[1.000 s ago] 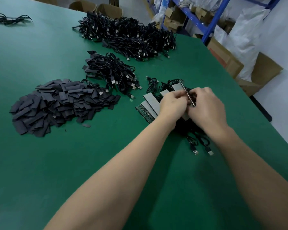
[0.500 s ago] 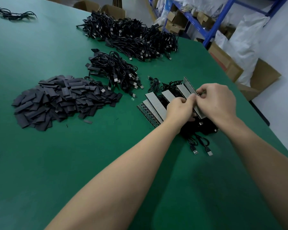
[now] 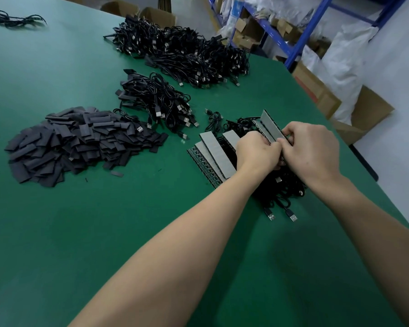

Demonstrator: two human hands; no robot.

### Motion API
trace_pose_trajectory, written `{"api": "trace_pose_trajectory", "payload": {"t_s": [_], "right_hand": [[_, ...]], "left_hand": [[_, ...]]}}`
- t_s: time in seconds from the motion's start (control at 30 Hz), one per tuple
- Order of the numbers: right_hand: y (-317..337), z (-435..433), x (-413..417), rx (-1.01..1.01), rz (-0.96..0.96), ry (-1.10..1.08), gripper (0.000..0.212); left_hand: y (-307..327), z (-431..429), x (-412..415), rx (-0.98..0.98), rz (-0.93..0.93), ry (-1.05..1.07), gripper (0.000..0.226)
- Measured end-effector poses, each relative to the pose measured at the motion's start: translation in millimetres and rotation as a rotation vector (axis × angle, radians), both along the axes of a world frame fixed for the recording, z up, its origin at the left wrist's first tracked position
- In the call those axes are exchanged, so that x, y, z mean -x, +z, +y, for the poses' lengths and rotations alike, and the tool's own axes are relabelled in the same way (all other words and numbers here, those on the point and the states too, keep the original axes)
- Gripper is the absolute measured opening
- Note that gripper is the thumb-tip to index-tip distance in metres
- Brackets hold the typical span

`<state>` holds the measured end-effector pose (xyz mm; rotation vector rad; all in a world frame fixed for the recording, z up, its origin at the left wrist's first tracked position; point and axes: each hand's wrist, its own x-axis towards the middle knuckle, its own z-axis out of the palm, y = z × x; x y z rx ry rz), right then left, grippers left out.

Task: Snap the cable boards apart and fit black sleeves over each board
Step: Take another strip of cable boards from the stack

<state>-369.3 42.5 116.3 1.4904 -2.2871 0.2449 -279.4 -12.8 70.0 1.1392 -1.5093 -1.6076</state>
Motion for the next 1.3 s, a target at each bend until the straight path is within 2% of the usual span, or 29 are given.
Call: {"api": "trace_pose_trajectory", "payload": {"t_s": [0.1, 0.23, 0.33, 0.43, 0.53, 0.6, 0.7, 0.83, 0.9, 0.97, 1.03, 1.13, 1.23, 1.3], "right_hand": [[1, 3, -1, 0.013, -0.014, 0.01, 0.019], [22, -2, 10, -0.021, -0.186, 0.014, 0.019], [37, -10, 17, -0.063, -0.27, -0.001, 0.027], [35, -14, 11, -0.072, -0.254, -0.004, 0.02], [23, -15, -1, -0.053, -0.132, 0.019, 0.01], [21, -16, -2, -0.057, -0.122, 0.017, 0.01], [24, -16, 3, -0.063, -0.225, -0.021, 0.016], [18, -17, -4, -0.068, -0.153, -0.026, 0.017], [12, -16, -10, -0.114, -0.109, -0.014, 0.017], [6, -16, -18, -0.125, -0.06, 0.035, 0.019], [-4, -16, -32, -0.1, -0.031, 0.13, 0.023], [-19, -16, -54, -0.21, -0.026, 0.246, 0.035], [-28, -17, -58, -0.389, 0.067, 0.169, 0.052], [-27, -19, -55, -0.401, 0.051, 0.13, 0.051]], "left_hand": [[3, -3, 0, -0.051, 0.043, -0.068, 0.043], [4, -3, -7, -0.155, 0.191, -0.139, 0.03], [4, -5, -9, -0.185, 0.206, -0.138, 0.026], [5, -7, -11, -0.202, 0.182, -0.117, 0.026], [4, -10, -13, -0.19, 0.164, -0.098, 0.026], [1, -12, -16, -0.189, 0.171, -0.095, 0.027], [-6, -8, -19, -0.205, 0.221, -0.101, 0.027], [-7, -3, -31, -0.17, 0.268, -0.098, 0.021], [-16, -7, -51, -0.06, 0.191, -0.015, 0.018], [-31, -15, -75, 0.102, 0.044, 0.163, 0.011], [-42, -21, -93, 0.167, -0.071, 0.243, 0.009], [-51, -26, -98, 0.129, -0.204, 0.127, 0.024], [-51, -28, -94, 0.108, -0.22, 0.108, 0.024], [-49, -28, -92, 0.069, -0.186, 0.132, 0.033]]}}
